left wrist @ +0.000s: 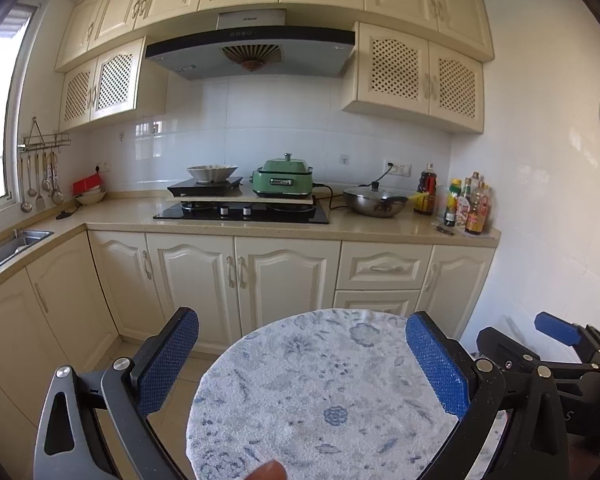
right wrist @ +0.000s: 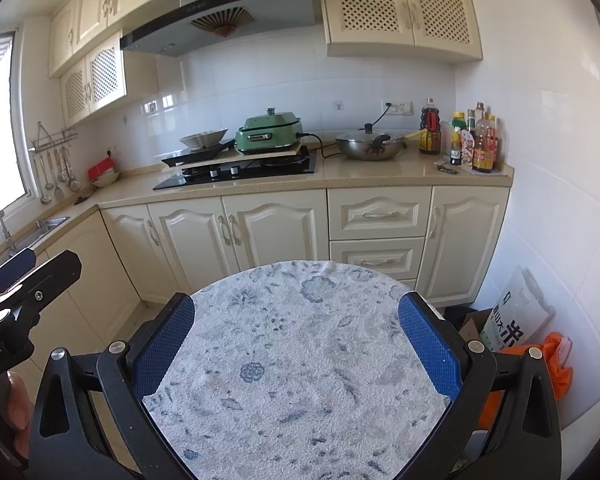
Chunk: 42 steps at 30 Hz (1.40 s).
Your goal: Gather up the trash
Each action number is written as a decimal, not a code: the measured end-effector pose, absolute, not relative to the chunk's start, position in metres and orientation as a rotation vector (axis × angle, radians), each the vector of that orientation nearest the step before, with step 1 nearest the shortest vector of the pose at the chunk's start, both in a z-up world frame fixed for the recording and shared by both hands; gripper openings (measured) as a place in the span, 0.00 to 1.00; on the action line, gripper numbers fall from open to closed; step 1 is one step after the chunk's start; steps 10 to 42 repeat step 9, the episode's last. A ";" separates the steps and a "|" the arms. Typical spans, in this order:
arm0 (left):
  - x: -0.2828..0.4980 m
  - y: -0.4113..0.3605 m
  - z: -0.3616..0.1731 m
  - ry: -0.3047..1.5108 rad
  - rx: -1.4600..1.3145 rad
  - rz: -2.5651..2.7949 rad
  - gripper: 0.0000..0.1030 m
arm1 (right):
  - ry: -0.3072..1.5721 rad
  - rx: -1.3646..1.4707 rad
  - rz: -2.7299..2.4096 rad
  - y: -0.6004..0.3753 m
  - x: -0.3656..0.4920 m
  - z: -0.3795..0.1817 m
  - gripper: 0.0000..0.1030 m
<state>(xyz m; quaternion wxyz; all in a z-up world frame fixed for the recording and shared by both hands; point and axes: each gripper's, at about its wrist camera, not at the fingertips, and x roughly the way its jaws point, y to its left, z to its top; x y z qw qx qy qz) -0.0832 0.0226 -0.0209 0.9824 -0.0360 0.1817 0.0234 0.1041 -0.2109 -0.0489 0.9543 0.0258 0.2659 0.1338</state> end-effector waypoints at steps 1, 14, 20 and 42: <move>-0.083 0.023 -0.022 0.364 -0.068 0.046 0.99 | 0.540 0.053 0.273 -0.210 0.104 -0.049 1.00; -0.085 0.020 -0.028 0.347 -0.086 0.014 0.99 | 0.542 0.055 0.282 -0.207 0.106 -0.051 1.00; -0.085 0.020 -0.028 0.347 -0.086 0.014 0.99 | 0.542 0.055 0.282 -0.207 0.106 -0.051 1.00; -0.085 0.020 -0.028 0.347 -0.086 0.014 0.99 | 0.542 0.055 0.282 -0.207 0.106 -0.051 1.00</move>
